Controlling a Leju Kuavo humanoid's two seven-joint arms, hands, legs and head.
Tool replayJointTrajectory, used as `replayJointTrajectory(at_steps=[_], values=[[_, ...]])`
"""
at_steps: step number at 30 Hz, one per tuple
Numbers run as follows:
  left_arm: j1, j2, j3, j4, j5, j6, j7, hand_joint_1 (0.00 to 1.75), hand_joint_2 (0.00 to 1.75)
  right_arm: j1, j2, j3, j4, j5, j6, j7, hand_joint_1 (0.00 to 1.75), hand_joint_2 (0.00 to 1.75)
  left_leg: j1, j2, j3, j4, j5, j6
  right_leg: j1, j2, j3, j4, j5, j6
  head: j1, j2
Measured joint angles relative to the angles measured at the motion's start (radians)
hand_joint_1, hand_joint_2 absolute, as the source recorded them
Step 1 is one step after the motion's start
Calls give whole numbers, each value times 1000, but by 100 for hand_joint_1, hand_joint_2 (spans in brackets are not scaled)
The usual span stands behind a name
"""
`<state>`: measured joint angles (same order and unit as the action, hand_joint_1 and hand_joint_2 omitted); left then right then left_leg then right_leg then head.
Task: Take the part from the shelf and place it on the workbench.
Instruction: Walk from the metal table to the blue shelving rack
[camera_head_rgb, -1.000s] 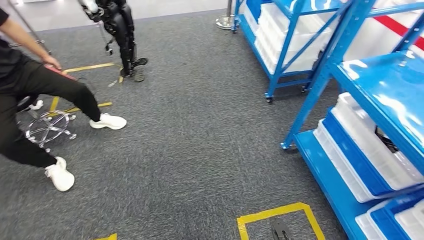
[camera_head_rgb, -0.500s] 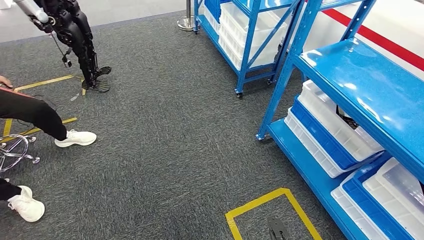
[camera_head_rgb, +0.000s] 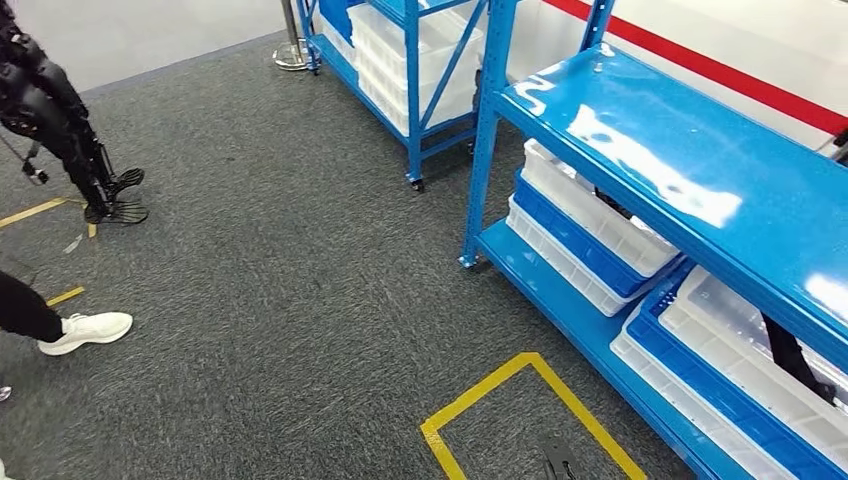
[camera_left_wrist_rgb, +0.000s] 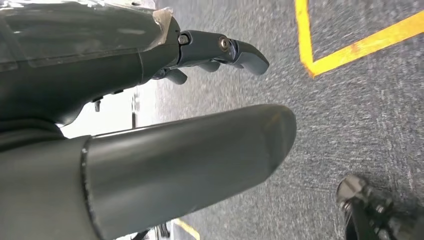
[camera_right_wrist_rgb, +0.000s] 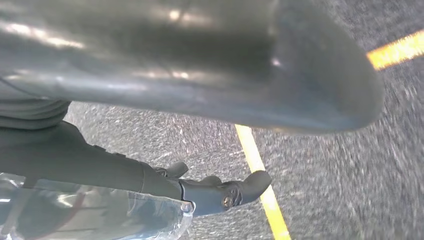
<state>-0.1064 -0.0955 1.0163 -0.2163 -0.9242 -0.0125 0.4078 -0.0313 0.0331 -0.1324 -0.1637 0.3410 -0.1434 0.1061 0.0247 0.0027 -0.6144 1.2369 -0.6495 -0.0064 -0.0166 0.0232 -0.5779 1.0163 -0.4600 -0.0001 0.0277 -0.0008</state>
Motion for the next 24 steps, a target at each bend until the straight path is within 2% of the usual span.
replayJointTrajectory(at_steps=[1, 2, 3, 4, 6, 7, 8, 10, 11, 12, 14, 16, 17, 18, 19, 20, 21, 22, 23, 24], values=[[2, 1, 0, 0, 0, 0, 0, 0, 0, 0, 0, 0, 0, 0, 0, 0, 0, 0, 0, -4, -25, 40, -7, 1, 3, 15, 1, 0, 0, -2, 0, 0], [3, 1, 0, 0, -1, 0, 0, 0, 0, 1, 0, 0, 0, 0, 0, 0, 0, 0, 0, -6, -35, 46, 7, 3, 6, 30, 2, 1, 0, -2, 0, 0], [3, 0, 1, 0, -1, 0, 0, 0, 0, 2, 0, 0, 0, 1, 0, 1, 0, 0, 0, -8, -26, 13, 40, 4, 7, 46, 4, 1, 0, -2, 0, 0], [3, 0, 1, 0, -2, 0, 0, 0, 0, 2, 1, 0, 0, 2, 0, 1, 0, 0, 2, -18, -2, -47, 82, 6, 7, 61, 5, 2, 0, -2, 0, 0], [3, 1, 0, 0, -5, 0, -1, 0, 0, 1, 1, 0, 0, 3, 0, 1, 0, 0, 5, -63, 44, -159, 134, 9, 10, 87, 3, 6, -1, 3, 1, 0], [2, 1, 0, 0, -6, 0, -2, 0, 0, 0, 1, 0, 0, 4, 0, 1, 0, 0, 4, -80, 56, -188, 141, 11, 10, 98, -1, 7, -1, 8, 1, 0], [2, 1, 0, 0, -7, -1, -3, 0, 0, 1, 1, 0, 0, 5, 0, 1, 0, 0, 1, -87, 59, -196, 138, 14, 9, 109, -5, 7, 1, 15, 1, 0], [0, 0, 0, 0, -7, 0, -4, 0, 0, 4, 1, 0, 0, 7, 0, 2, 0, 0, -4, -63, 63, -205, 144, 28, 7, 126, -16, 5, 4, 29, 2, 0], [-1, 0, 0, 0, -7, 0, -4, 0, 0, 6, 1, 0, 0, 8, 0, 2, 0, 0, -5, -50, 67, -211, 148, 36, 7, 111, -23, 15, 1, 33, 2, 0], [-1, -1, 1, 0, -7, 0, -4, 0, 0, 6, 2, 0, 0, 9, 0, 2, 0, 0, -5, -36, 71, -218, 151, 44, 9, 84, -39, 41, -12, 34, 4, 0], [1, 0, 1, 0, -7, 0, -5, 0, 0, 2, 3, 0, 0, 11, 0, 2, 0, 0, -9, -4, 77, -225, 152, 55, 9, 17, -95, 151, -59, 30, 7, 0], [2, 1, 1, 0, -7, 0, -5, 0, 0, 0, 2, 0, 0, 12, 0, 2, 0, 0, -12, 27, 77, -225, 149, 57, 3, -6, -152, 264, -96, 33, 8, 0], [2, 1, 1, 0, -7, 0, -5, 0, 0, 1, 2, 0, 0, 12, 0, 2, 0, 0, -13, 41, 78, -225, 147, 56, -1, -11, -160, 280, -96, 40, 8, 0], [2, 1, 1, 0, -7, 0, -5, 0, 0, 2, 2, 0, 0, 12, 0, 2, 0, 0, -12, 54, 81, -224, 145, 53, -6, -17, -145, 253, -81, 49, 8, 0], [2, 1, 1, 0, -7, 0, -5, 0, 0, 3, 2, 0, 0, 12, 0, 2, 0, 0, -11, 66, 84, -224, 142, 49, -11, -28, -110, 191, -56, 59, 8, 0], [2, 1, 1, 0, -7, 0, -5, 0, 0, 3, 2, 0, 0, 13, 0, 2, 0, 0, -11, 78, 89, -224, 138, 43, -13, -49, -71, 119, -34, 65, 8, 0], [1, 2, 1, 0, -7, 1, -5, 0, 0, 1, 2, 0, 0, 13, -1, 3, 0, 0, -13, 89, 93, -223, 133, 36, -12, -68, -36, 57, -16, 67, 8, 0], [1, 2, 1, 0, -7, 2, -5, 0, 0, 0, 3, 0, 0, 14, -2, 3, 0, 0, -14, 97, 97, -223, 129, 29, -10, -79, -14, 20, -7, 63, 7, 0], [0, 3, 1, -1, -7, 3, -5, 0, 0, 0, 4, 0, 0, 16, -3, 2, 0, 0, -15, 105, 101, -224, 126, 23, -6, -83, -7, 9, -6, 55, 7, 0], [-2, 3, 1, -1, -7, 4, -6, 0, 0, 1, 3, 0, 0, 17, -6, 1, 0, 0, -15, 114, 105, -226, 124, 17, -1, -72, -7, 8, -5, 48, 6, 0]])
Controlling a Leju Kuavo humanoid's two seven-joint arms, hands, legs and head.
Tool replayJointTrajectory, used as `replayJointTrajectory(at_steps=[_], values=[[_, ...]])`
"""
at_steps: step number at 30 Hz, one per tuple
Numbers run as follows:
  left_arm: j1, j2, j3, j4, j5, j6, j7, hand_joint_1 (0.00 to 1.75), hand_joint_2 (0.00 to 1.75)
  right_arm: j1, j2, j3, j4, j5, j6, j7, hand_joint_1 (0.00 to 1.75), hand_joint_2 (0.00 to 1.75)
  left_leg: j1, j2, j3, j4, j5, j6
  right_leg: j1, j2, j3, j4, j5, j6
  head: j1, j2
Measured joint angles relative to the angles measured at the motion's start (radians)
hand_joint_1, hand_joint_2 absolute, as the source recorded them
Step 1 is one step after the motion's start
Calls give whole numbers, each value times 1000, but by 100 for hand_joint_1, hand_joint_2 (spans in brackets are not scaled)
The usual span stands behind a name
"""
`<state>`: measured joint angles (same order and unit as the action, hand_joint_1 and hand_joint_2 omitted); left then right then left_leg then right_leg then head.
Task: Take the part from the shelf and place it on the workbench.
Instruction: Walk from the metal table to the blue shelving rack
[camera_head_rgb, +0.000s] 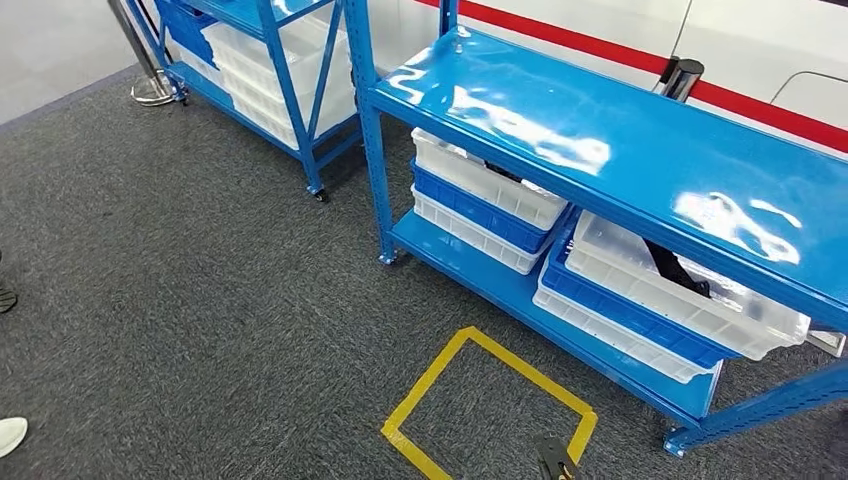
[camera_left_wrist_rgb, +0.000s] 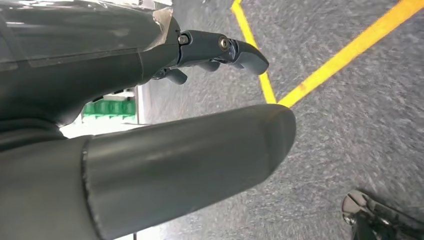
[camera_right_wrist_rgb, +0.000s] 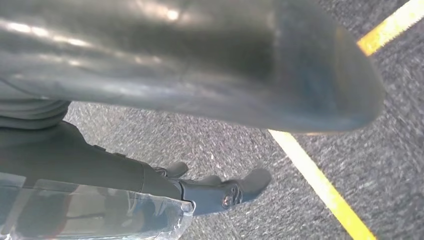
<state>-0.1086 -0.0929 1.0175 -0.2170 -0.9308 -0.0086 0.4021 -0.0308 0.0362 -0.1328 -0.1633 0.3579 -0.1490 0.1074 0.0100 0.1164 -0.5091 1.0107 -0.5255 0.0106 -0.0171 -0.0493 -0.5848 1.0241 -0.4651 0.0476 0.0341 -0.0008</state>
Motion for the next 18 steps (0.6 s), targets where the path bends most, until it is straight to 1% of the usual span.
replayJointTrajectory(at_steps=[1, 2, 3, 4, 5, 6, 7, 8, 9, 10, 11, 12, 13, 14, 15, 16, 17, 18], values=[[-2, -1, 0, 0, 0, 1, 0, 0, 0, 1, -1, 0, 0, 1, -2, -1, 0, 0, 3, 7, 4, -2, -2, -6, -2, 12, 1, -1, 1, -9, 0, 0], [-5, -3, 0, 0, 0, 1, 0, 0, 0, 3, -1, 0, 0, 1, -4, -1, 0, 0, 7, -1, 7, 2, -9, -12, -3, 22, 3, -3, 1, -16, -1, 0], [-6, -4, 0, 0, 0, 1, 0, 0, 0, 4, -2, 0, 0, 1, -5, -2, 0, 0, 10, -21, 1, 21, -24, -16, -6, 33, 5, -6, 3, -24, -2, 0], [-6, -6, 0, 0, 0, 1, -1, 0, 0, 3, -3, 0, 0, 1, -6, -2, 0, 0, 13, -50, -15, 61, -50, -19, -10, 43, 9, -8, 4, -32, -4, 0], [-5, -6, 0, 0, 0, 1, -1, 0, 0, 1, -3, 0, 0, 1, -6, -2, 0, 0, 14, -82, -45, 123, -83, -19, -9, 54, 9, -8, 4, -38, -6, 0], [-3, -6, 0, 0, 0, 1, -2, 0, 0, 0, -3, -1, 0, 1, -7, -2, 0, 0, 14, -103, -84, 195, -114, -19, -6, 67, 9, -8, 4, -43, -6, 0], [0, -5, 1, 0, 0, 2, -3, 0, 0, -1, -3, -1, 0, 1, -7, -2, 0, 0, 14, -113, -119, 256, -133, -18, -3, 81, 9, -8, 4, -45, -6, 0], [2, -5, 1, 0, 0, 2, -3, 0, 0, 0, -3, -1, 0, 1, -7, -2, 0, 0, 14, -118, -142, 289, -133, -17, 0, 95, 10, -8, 4, -46, -6, 0], [3, -5, 1, 0, 0, 2, -3, 0, 0, 1, -3, -1, 0, 1, -7, -2, 0, 0, 14, -120, -147, 281, -110, -14, 1, 110, 12, -8, 4, -45, -6, 0], [4, -5, 1, 0, 0, 2, -3, 0, 0, 2, -3, -1, 0, 1, -7, -2, 0, 0, 14, -125, -133, 237, -73, -11, 2, 124, 14, -8, 4, -45, -6, 0], [4, -5, 1, 0, 0, 2, -3, 0, 0, 2, -3, -1, 0, 1, -7, -2, 0, 0, 15, -143, -107, 170, -30, -8, 2, 138, 16, -7, 3, -45, -6, 0], [4, -4, 1, 0, 0, 2, -3, 0, 0, 1, -3, -1, 0, 1, -7, -2, 0, 0, 16, -165, -81, 104, 1, -6, 5, 151, 15, -6, 3, -43, -6, 0], [4, -4, 1, 0, 0, 2, -4, 0, 0, 0, -2, -1, 0, 1, -7, -2, 0, 0, 16, -182, -61, 55, 21, -4, 7, 163, 14, -5, 3, -40, -6, 0], [4, -3, 1, 0, 0, 2, -4, 0, 0, -1, -2, -1, 0, 1, -7, -2, 0, 0, 14, -194, -50, 28, 28, -2, 8, 174, 11, -5, 3, -36, -6, 0], [3, -3, 1, 0, 0, 2, -4, 0, 0, 0, -2, -1, 0, 1, -7, -3, 0, 0, 11, -190, -47, 21, 26, 1, 8, 184, 8, -5, 4, -29, -5, 0], [2, -3, 1, 0, 0, 2, -4, 0, 0, 2, -2, -1, 0, 1, -7, -3, 0, 0, 8, -178, -46, 19, 28, 6, 6, 194, 3, -8, 6, -22, -5, 0], [0, -4, 1, 0, 0, 2, -4, 0, 0, 5, -2, -1, 0, 1, -7, -3, 0, 0, 6, -167, -43, 13, 32, 14, 5, 185, -1, -5, 5, -17, -5, 0], [-1, -4, 1, 0, 0, 2, -4, 0, 0, 7, -2, -1, 0, 1, -7, -3, 0, 0, 6, -154, -39, 7, 37, 22, 5, 160, -12, 12, -4, -15, -3, 0]])
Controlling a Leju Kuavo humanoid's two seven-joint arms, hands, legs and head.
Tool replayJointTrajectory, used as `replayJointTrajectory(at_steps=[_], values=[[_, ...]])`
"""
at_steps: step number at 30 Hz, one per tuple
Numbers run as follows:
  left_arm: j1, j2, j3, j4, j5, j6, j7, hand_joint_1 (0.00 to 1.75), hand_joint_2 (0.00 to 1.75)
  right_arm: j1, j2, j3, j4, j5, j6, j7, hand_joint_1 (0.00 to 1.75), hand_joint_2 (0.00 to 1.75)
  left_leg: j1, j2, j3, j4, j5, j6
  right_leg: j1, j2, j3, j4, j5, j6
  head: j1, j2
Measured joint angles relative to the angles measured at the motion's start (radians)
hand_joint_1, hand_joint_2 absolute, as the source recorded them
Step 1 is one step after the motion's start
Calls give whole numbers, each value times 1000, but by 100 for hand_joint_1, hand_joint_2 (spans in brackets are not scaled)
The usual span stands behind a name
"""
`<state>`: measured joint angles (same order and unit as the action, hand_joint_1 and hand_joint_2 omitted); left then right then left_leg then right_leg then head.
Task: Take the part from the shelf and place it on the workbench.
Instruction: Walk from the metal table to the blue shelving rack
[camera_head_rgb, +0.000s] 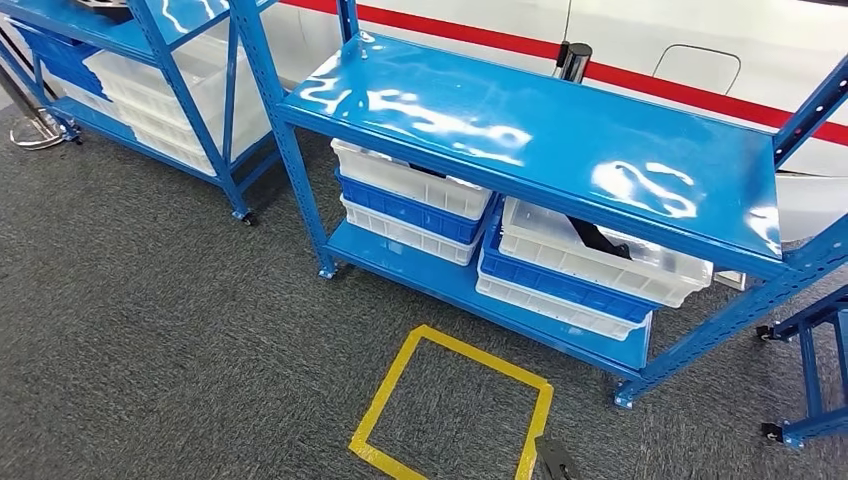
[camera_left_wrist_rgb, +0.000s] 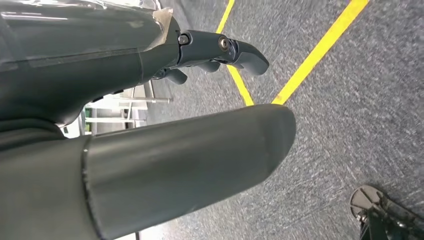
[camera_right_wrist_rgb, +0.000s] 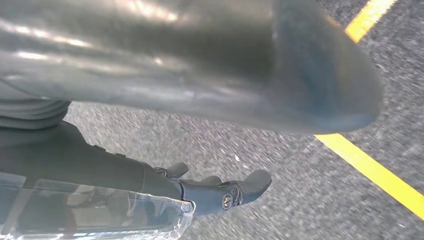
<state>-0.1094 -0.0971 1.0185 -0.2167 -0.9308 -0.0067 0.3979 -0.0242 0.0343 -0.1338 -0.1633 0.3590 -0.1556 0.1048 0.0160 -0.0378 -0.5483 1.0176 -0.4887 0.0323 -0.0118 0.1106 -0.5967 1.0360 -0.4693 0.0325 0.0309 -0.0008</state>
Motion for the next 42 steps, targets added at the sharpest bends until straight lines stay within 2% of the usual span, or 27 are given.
replayJointTrajectory(at_steps=[2, 3, 4, 5, 6, 7, 9, 10, 11, 12, 13, 16, 18, 21, 23, 25, 26, 29, 31, 34, 35, 36, 38, 39, 40, 41, 42], values=[[2, 0, 0, 0, 0, 0, 0, 0, 0, -4, 1, 0, 0, 2, -1, 0, 0, 0, -1, 25, 4, -10, 6, 11, 0, -67, -45, 91, -46, -4, 3, 0], [4, 1, 1, 0, 0, 0, 0, 0, 0, -7, 1, 0, 0, 6, -3, 0, 0, 0, -2, 37, 4, -11, 5, 14, 0, -88, -78, 158, -77, -7, 6, 0], [5, 2, 1, 0, 0, 1, 0, 0, 0, -8, 1, 0, 0, 10, -5, 0, 0, 0, -3, 48, 3, -10, 5, 15, -2, -95, -107, 218, -100, -6, 5, 0], [6, 2, 1, 0, 0, 1, 0, 0, 0, -7, 1, 0, 0, 14, -6, 0, 0, 0, -3, 57, 3, -10, 4, 14, -4, -98, -123, 254, -110, -1, 5, 0], [6, 2, 2, 0, 0, 2, 0, 0, 0, -6, 1, 0, 0, 17, -8, 0, 0, 0, -3, 63, 3, -10, 3, 13, -7, -100, -119, 253, -106, 7, 6, 0], [5, 1, 2, 0, 0, 2, 0, 0, 0, -4, 0, 0, 0, 19, -9, -1, 0, 0, -2, 68, 4, -9, 1, 11, -12, -102, -94, 212, -87, 17, 6, 0], [5, 0, 2, 0, 0, 2, 0, 0, 0, -4, 0, 0, 0, 23, -12, -2, 0, 0, -2, 73, 8, -7, -3, 3, -18, -112, -15, 71, -40, 33, 6, 0], [5, 0, 2, 0, -1, 2, 0, 0, 0, -5, 1, 0, 0, 25, -13, -2, 0, 0, -4, 75, 10, -6, -6, -3, -18, -116, 16, 18, -23, 32, 5, 0], [4, 1, 2, 0, -1, 3, 0, 0, 0, -5, 1, 0, 0, 27, -14, -3, 0, 0, -6, 76, 12, -5, -8, -9, -17, -119, 34, -11, -16, 27, 5, 0], [4, 2, 2, 0, -1, 4, 0, 0, 0, -5, 2, 0, 0, 29, -15, -4, 0, 0, -8, 76, 12, -4, -11, -10, -16, -119, 39, -20, -13, 21, 4, 0], [4, 2, 2, 0, -2, 6, 0, 0, 0, -4, 3, 0, 0, 30, -15, -4, 0, 0, -7, 76, 13, -4, -10, -4, -15, -116, 41, -22, -11, 17, 3, 0], [4, 0, 3, 0, -2, 11, 0, 0, 0, -4, 3, 0, 0, 34, -17, -4, 0, 0, -5, 75, 15, -7, -7, 21, -12, -115, 42, -24, -9, 15, 3, 0], [4, -1, 4, 0, -2, 16, 0, 0, 0, -5, 2, 0, 0, 35, -17, -4, 0, 0, -3, 75, 17, -11, -7, 19, -9, -115, 42, -24, -10, 14, 3, 0], [4, -2, 5, 0, -2, 23, 0, 0, 0, -5, 2, 0, 0, 37, -18, -4, 0, 0, -2, 75, 20, -17, -4, 11, -6, -115, 43, -24, -11, 8, 3, 0], [4, -2, 6, 0, -2, 29, 0, 0, 0, -5, 2, 0, 0, 39, -18, -4, 0, 0, -1, 75, 20, -20, -2, -5, -4, -115, 43, -23, -11, 1, 3, 0], [5, -2, 7, 0, -2, 34, 0, 0, 0, -5, 2, 0, 0, 44, -18, -4, 0, 0, 2, 75, 21, -21, -2, -23, -2, -115, 43, -23, -11, -2, 3, 0], [5, -3, 8, 0, -3, 35, 0, 0, 0, -5, 2, 0, 0, 46, -18, -4, 0, 0, 3, 75, 21, -21, -2, -28, -2, -115, 43, -23, -11, -2, 3, 0], [5, -4, 11, 0, -3, 36, 0, 0, 0, -5, 2, 0, 0, 48, -18, -4, 0, 0, 2, 75, 20, -20, -3, -31, -2, -115, 43, -23, -11, -2, 3, 0], [4, -3, 12, 0, -3, 37, 0, 0, 0, -5, 4, 0, 0, 49, -18, -3, 0, 0, -2, 75, 19, -17, -5, -23, -11, -116, 45, -29, -7, 3, 3, 0], [3, -3, 12, 0, -5, 39, 0, 0, 0, -6, 5, 0, 0, 50, -18, -2, 0, 0, 0, 77, 35, -52, 11, 0, -11, -117, 45, -30, -7, 13, 4, 0], [3, -4, 12, 0, -5, 40, 0, 0, 0, -7, 5, 0, 0, 50, -18, -1, 0, 0, 3, 79, 45, -69, 21, 4, -9, -116, 32, -3, -20, 12, 4, 0], [3, -5, 12, 0, -6, 42, 0, 0, 0, -7, 4, 0, 0, 50, -18, -1, 0, 0, 7, 81, 53, -81, 27, 5, -10, -115, 8, 46, -41, 10, 5, 0], [2, -6, 12, 0, -6, 45, 0, 0, 0, -5, 2, 0, 0, 51, -18, -1, 0, 0, 7, 82, 55, -85, 28, 5, -15, -113, -56, 170, -87, 11, 5, 0], [3, -7, 12, 0, -6, 46, 0, 0, 0, -4, 1, 0, 0, 51, -17, 0, 0, 0, 8, 82, 56, -85, 27, 2, -20, -113, -78, 211, -96, 17, 5, 0], [3, -7, 13, 0, -6, 47, 0, 0, 0, -2, 0, 0, 0, 51, -17, 1, 0, 0, 11, 82, 57, -84, 24, -2, -25, -114, -83, 217, -91, 27, 5, 0], [4, -8, 13, 0, -6, 48, 0, 0, 0, -1, -1, 0, 0, 52, -17, 1, 0, 0, 15, 81, 60, -82, 21, -8, -32, -114, -68, 181, -70, 41, 5, 0], [4, -9, 13, 0, -6, 49, 0, 0, 0, -2, -2, 0, 0, 52, -17, 2, 0, 0, 20, 81, 62, -76, 15, -18, -40, -116, -37, 116, -40, 58, 5, 0]])
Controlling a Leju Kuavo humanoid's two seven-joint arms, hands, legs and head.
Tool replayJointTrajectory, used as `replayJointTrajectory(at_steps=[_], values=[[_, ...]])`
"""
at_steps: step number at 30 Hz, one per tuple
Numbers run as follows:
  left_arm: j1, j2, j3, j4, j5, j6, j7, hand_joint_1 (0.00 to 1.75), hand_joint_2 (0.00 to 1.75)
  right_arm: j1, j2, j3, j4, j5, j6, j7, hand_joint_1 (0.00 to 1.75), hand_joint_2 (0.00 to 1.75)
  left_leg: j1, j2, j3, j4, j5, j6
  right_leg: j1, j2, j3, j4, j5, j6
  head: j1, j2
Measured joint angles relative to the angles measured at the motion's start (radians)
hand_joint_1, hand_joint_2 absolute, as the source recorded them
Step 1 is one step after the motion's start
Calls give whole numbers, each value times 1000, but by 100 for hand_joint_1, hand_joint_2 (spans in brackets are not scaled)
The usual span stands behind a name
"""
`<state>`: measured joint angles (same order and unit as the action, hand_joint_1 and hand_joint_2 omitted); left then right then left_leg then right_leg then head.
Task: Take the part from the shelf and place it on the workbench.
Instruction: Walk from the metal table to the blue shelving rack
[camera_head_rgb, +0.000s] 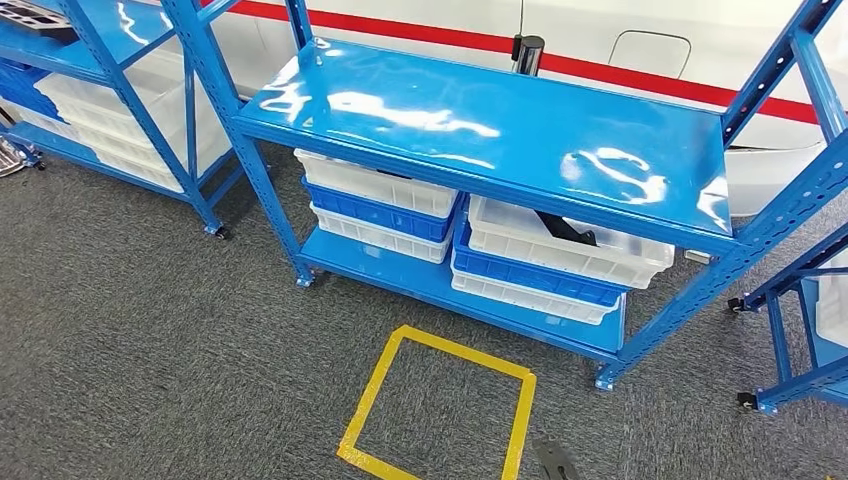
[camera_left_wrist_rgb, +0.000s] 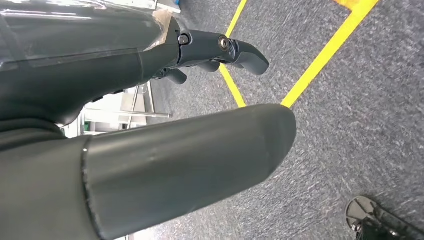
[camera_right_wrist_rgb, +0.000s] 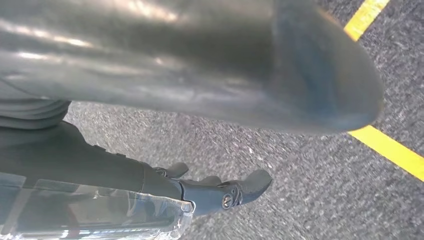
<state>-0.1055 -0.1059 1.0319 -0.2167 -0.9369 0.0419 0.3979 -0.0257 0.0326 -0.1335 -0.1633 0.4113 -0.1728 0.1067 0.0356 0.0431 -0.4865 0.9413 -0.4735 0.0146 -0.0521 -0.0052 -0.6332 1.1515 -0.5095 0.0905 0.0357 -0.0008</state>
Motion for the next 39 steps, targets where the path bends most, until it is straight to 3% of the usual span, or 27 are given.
replayJointTrajectory(at_steps=[1, 2, 3, 4, 6, 8, 9, 11, 12, 13, 14, 15, 16, 18, 20, 23, 24, 26, 28, 29, 30, 32, 34, 37, 39], values=[[0, 2, 0, 0, 0, 1, 0, 0, 0, -1, 2, 0, 0, 1, 0, 0, 0, 0, 3, 0, 0, 8, -8, -12, -4, 0, 31, -60, 21, 12, 1, 0], [-1, 3, 0, -1, 0, 2, 0, 0, 0, -2, 3, 0, 0, 1, 1, 0, 0, 0, 5, -1, -2, 21, -18, -24, -8, 1, 55, -107, 36, 13, 0, 0], [-1, 5, 0, -1, 0, 3, 0, 0, 0, -2, 5, 0, 0, 1, 2, 0, 0, 0, 5, -1, -5, 31, -25, -33, -7, 3, 67, -129, 38, 6, -2, 0], [-2, 6, 0, -2, 0, 4, 0, 0, 0, -1, 6, 0, 0, 1, 2, 0, 0, 0, 5, -1, -7, 36, -30, -39, -4, 7, 67, -126, 31, -9, -4, 0], [-3, 4, 0, -2, -2, 5, 0, 0, 0, 0, 4, 0, 0, 1, 3, 0, 0, 0, 11, -2, -6, 40, -36, -43, 1, 12, 65, -121, 27, -35, -8, 0], [-5, 1, 0, -2, -6, 5, 1, 0, 0, 0, 2, -1, 0, 0, 3, 0, 0, 0, 15, -14, -24, 83, -64, -40, 5, 17, 67, -120, 23, -51, -10, 0], [-6, 0, 0, -2, -10, 4, 1, 0, 0, -1, 1, -1, 0, 0, 3, 0, 0, 0, 14, -22, -52, 137, -91, -37, 10, 18, 69, -120, 22, -57, -11, 0], [-7, 1, 0, -2, -15, 3, 1, 0, 0, -2, 2, -1, 0, -4, 1, 0, 0, 0, 5, -33, -139, 288, -148, -24, 21, 20, 72, -120, 17, -65, -12, 0], [-6, 2, 0, -2, -18, 2, 1, 0, 0, -2, 3, -2, 0, -5, -1, 0, 0, 0, -1, -36, -178, 348, -160, -16, 28, 22, 74, -120, 15, -69, -12, 0], [-4, 2, 0, -2, -19, 1, 1, 0, 0, -1, 5, -3, 0, -7, -2, 0, 0, 0, -8, -38, -202, 373, -153, -6, 33, 24, 78, -120, 12, -73, -12, 0], [-3, 2, 0, -2, -21, 0, 1, 0, 0, -1, 6, -4, 0, -7, -4, 0, 0, 0, -15, -40, -206, 359, -126, 5, 38, 27, 82, -120, 10, -76, -12, 0], [-2, 3, 0, -2, -23, -1, 1, 0, 0, -1, 7, -5, 0, -7, -5, 0, 0, 0, -24, -43, -192, 310, -86, 17, 41, 30, 87, -120, 8, -79, -12, 0], [-2, 3, 0, -2, -24, -1, 1, 0, 0, -2, 9, -5, 0, -7, -6, 0, 0, 0, -32, -46, -166, 241, -43, 30, 42, 33, 91, -120, 5, -82, -12, 0], [-4, 7, 0, -2, -25, -1, 1, 0, 0, -3, 14, -6, 0, -7, -8, 0, 0, 0, -46, -48, -120, 131, 0, 43, 48, 37, 94, -120, 1, -82, -12, 0], [-7, 10, 0, -2, -25, 0, 1, 0, 0, -3, 17, -6, 0, -6, -9, 1, 0, 0, -53, -46, -108, 99, -2, 43, 51, 40, 92, -122, -2, -78, -12, 0], [-8, 9, 0, -2, -22, 1, 1, 0, 0, -2, 16, -6, 0, -5, -9, 1, 0, 0, -48, -43, -92, 76, 6, 44, 52, 32, 81, -100, -18, -71, -11, 0], [-8, 9, 0, -2, -20, 2, 1, 0, 0, -3, 16, -6, 0, -5, -9, 1, 0, 0, -45, -41, -86, 68, 9, 46, 53, 28, 63, -61, -36, -71, -11, 0], [-8, 8, 0, -2, -17, 2, 1, 0, 0, -5, 14, -6, 0, -4, -9, 1, 0, 0, -44, -38, -82, 64, 8, 49, 51, 21, -4, 67, -86, -73, -10, 0], [-8, 7, 0, -2, -16, 2, 1, 0, 0, -4, 12, -6, 0, -3, -9, 2, 0, 0, -44, -36, -80, 65, 5, 50, 48, 19, -60, 158, -107, -65, -10, 0], [-7, 7, 0, -2, -16, 2, 1, 0, 0, -3, 12, -6, 0, -3, -9, 2, 0, 0, -43, -36, -77, 65, 2, 48, 46, 18, -61, 148, -93, -56, -10, 0], [-7, 6, 0, -2, -16, 3, 1, 0, 0, -2, 11, -6, 0, -3, -9, 3, 0, 0, -42, -35, -72, 65, -1, 46, 44, 16, -42, 99, -64, -45, -10, 0], [-7, 5, 0, -2, -15, 4, 1, 0, 0, -3, 10, -6, 0, -2, -9, 3, 0, 0, -43, -35, -61, 67, -11, 38, 41, 10, 25, -47, 0, -30, -9, 0], [-8, 5, 0, -2, -15, 6, 1, 0, 0, -4, 10, -6, 0, -2, -9, 3, 0, 0, -46, -35, -56, 69, -20, 29, 41, 7, 65, -127, 29, -42, -9, 0], [-9, 4, 1, -2, -15, 6, 1, 0, 0, -3, 11, -6, 0, -2, -9, 3, 0, 0, -44, -35, -53, 72, -28, 15, 41, 9, 75, -137, 31, -70, -9, 0], [-10, 3, 1, -2, -15, 6, 1, 0, 0, -4, 11, -7, 0, -2, -9, 3, 0, 0, -39, -38, -75, 121, -58, 3, 36, 11, 81, -141, 30, -84, -11, 0]])
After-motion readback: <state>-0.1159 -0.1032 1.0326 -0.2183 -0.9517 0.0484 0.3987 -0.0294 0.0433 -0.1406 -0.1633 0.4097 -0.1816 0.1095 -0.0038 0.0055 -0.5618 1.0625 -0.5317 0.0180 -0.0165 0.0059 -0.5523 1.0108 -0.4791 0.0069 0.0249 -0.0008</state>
